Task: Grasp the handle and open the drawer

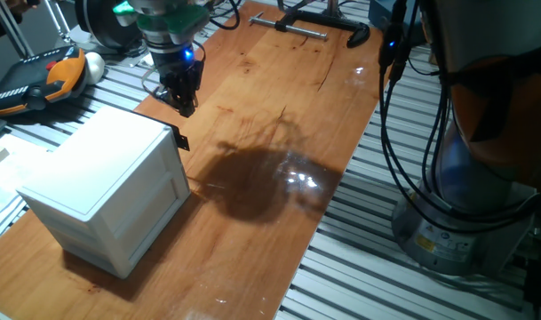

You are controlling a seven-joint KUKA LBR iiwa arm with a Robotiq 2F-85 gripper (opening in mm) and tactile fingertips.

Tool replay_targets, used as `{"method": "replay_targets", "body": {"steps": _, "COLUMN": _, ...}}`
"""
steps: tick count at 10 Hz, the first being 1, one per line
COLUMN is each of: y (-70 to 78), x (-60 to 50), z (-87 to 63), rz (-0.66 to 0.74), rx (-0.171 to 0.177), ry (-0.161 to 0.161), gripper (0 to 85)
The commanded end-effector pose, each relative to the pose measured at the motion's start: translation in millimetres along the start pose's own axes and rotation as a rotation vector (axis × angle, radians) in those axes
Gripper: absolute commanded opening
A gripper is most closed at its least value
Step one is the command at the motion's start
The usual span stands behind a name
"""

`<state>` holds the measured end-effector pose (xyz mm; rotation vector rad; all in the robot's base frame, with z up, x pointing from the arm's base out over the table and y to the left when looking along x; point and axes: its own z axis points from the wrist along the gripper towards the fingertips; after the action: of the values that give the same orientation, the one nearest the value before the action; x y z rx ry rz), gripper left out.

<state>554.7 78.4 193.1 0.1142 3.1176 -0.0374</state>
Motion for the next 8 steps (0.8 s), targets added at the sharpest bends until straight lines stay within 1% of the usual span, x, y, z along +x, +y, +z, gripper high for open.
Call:
{"method": "replay_targets", "body": {"steps": 1, "y": 2.5, "x": 0.2, "z": 0.5, "rz": 0.004, "rx": -0.005, "ry": 0.001, "gripper": 0.7}}
{"method": "replay_targets", "body": {"steps": 2, "y": 4.7, "x": 0.7, "z": 0.9, "rz": 0.009, "rx": -0.014, "ry": 0.001, "gripper": 0.7}}
{"method": "replay_targets", "body": {"steps": 4, "y": 9.3, "x": -0.3, "z": -1.0, "rz": 0.014, "rx": -0.015, "ry": -0.005, "gripper": 0.7}}
{"method": "replay_targets", "body": {"steps": 5, "y": 11.4, "x": -3.0, "z": -2.6, "rz": 0.017, "rx": -0.027, "ry": -0.008, "gripper": 0.7}}
{"method": "replay_targets", "body": {"steps": 6, "y": 14.1, "x": -6.9, "z": -6.0, "rz": 0.017, "rx": -0.036, "ry": -0.003, "gripper": 0.7}}
{"method": "replay_targets", "body": {"steps": 7, "y": 17.6, "x": -11.0, "z": -10.0, "rz": 0.013, "rx": -0.037, "ry": 0.005, "gripper": 0.7}}
{"method": "replay_targets", "body": {"steps": 8, "y": 21.0, "x": -14.0, "z": -13.4, "rz": 0.009, "rx": -0.03, "ry": 0.01, "gripper": 0.7}}
